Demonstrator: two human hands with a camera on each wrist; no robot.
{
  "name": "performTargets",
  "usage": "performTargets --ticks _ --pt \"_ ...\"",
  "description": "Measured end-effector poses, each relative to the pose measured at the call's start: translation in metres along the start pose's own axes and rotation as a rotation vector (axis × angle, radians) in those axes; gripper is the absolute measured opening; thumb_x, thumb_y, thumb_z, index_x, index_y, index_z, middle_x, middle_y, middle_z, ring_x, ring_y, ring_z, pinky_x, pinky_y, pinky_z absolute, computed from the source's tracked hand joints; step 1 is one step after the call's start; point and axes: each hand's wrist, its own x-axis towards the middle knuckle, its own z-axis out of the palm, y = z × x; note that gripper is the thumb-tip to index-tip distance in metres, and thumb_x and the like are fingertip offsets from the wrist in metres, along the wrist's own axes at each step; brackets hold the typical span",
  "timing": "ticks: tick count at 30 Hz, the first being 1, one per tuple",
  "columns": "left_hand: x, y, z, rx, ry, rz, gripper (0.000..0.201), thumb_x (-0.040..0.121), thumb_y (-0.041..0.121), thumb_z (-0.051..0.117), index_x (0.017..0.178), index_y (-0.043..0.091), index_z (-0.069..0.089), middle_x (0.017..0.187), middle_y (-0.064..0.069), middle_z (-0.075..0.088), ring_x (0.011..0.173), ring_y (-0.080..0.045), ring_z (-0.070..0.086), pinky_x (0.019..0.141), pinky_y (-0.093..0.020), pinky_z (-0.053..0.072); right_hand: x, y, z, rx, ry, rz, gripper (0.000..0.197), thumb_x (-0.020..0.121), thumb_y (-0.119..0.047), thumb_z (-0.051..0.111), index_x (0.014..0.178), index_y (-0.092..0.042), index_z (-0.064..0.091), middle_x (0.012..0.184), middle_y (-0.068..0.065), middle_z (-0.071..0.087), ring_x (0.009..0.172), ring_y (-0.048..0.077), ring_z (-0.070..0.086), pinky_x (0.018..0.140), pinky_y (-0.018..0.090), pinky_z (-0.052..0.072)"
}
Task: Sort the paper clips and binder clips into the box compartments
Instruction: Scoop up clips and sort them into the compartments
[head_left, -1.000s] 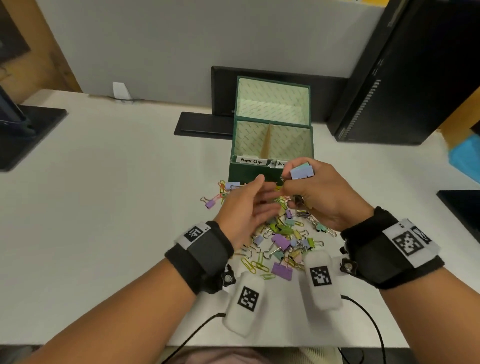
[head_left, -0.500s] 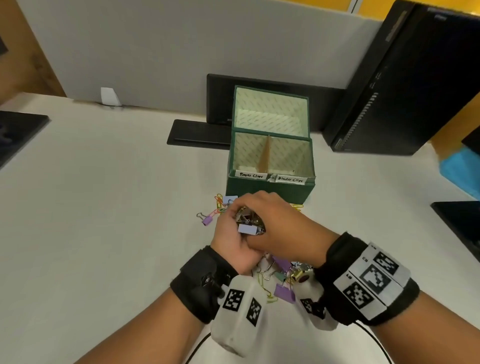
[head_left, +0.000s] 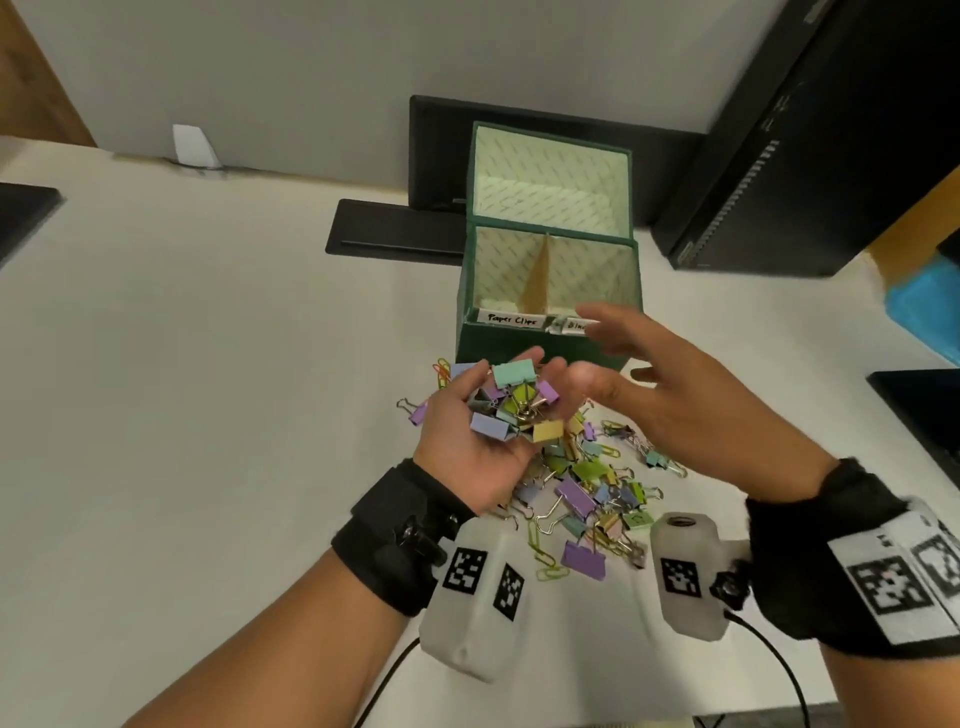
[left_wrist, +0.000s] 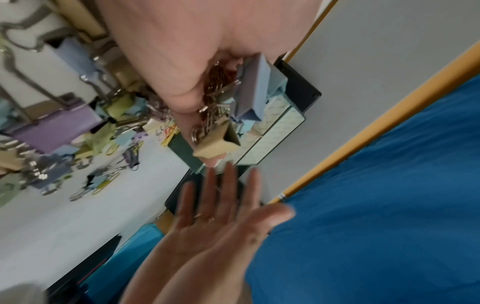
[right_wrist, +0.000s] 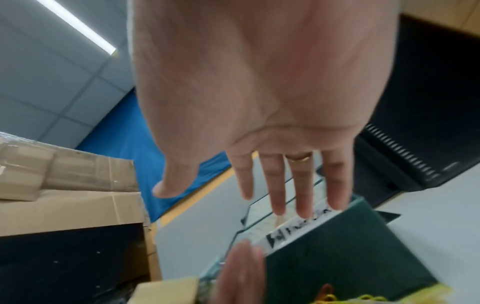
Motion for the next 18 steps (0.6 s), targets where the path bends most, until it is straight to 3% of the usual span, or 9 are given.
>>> performTargets --ticks 4,8,10,12,15,18 --pt "0.000 0.011 -0.001 -0.061 -0.006 0.051 0.046 0.100 0.030 0.037 0.117 -0.005 0.062 0.118 -0.026 0.064 0.103 -0.038 0.064 0.090 -0.051 0.052 -0.006 0.025 0.004 -0.111 -0.054 0.204 0.082 0.081 -0.074 0.036 0.147 -0.026 0.038 0.145 -0.001 0.049 0.125 0.013 0.049 0.099 0.030 0.040" --pt "0.000 0.026 -0.004 -0.068 0.009 0.114 0.049 0.100 0.030 0.035 0.111 -0.007 0.065 0.115 -0.025 0.065 0.099 -0.037 0.067 0.089 -0.055 0.050 -0.004 0.050 0.018 -0.217 -0.082 0.379 0.101 0.071 -0.088 0.030 0.148 -0.024 0.036 0.149 0.009 0.046 0.132 0.027 0.046 0.106 0.043 0.038" --pt "0.001 0.033 -0.007 -0.067 0.006 0.141 0.053 0.101 0.031 0.033 0.106 -0.009 0.068 0.113 -0.025 0.066 0.098 -0.037 0.068 0.088 -0.055 0.051 0.001 0.054 0.022 -0.284 -0.128 0.378 0.112 0.057 -0.099 0.036 0.147 -0.033 0.033 0.148 0.007 0.044 0.132 0.032 0.043 0.108 0.050 0.037" --pt "0.002 0.037 -0.009 -0.067 0.010 0.156 0.059 0.102 0.033 0.031 0.098 -0.010 0.071 0.110 -0.024 0.068 0.098 -0.036 0.068 0.087 -0.054 0.052 0.007 0.048 0.026 -0.344 -0.181 0.355 0.117 0.048 -0.100 0.046 0.146 -0.040 0.028 0.148 0.006 0.040 0.134 0.033 0.038 0.109 0.052 0.035" --pt "0.002 0.040 -0.011 -0.063 0.018 0.175 0.059 0.102 0.032 0.032 0.095 -0.010 0.072 0.111 -0.025 0.068 0.097 -0.036 0.069 0.086 -0.054 0.053 0.020 0.031 0.034 -0.438 -0.094 0.269 0.104 0.058 -0.092 0.054 0.144 -0.038 0.033 0.142 0.005 0.043 0.128 0.029 0.043 0.104 0.050 0.042" --pt "0.001 0.039 -0.012 -0.067 0.027 0.186 0.054 0.101 0.033 0.033 0.104 -0.008 0.067 0.115 -0.025 0.066 0.106 -0.034 0.066 0.087 -0.054 0.052 0.036 0.017 0.049 -0.450 0.027 0.158 0.084 0.072 -0.085 0.049 0.139 -0.035 0.042 0.127 0.003 0.054 0.115 0.025 0.054 0.093 0.044 0.049"
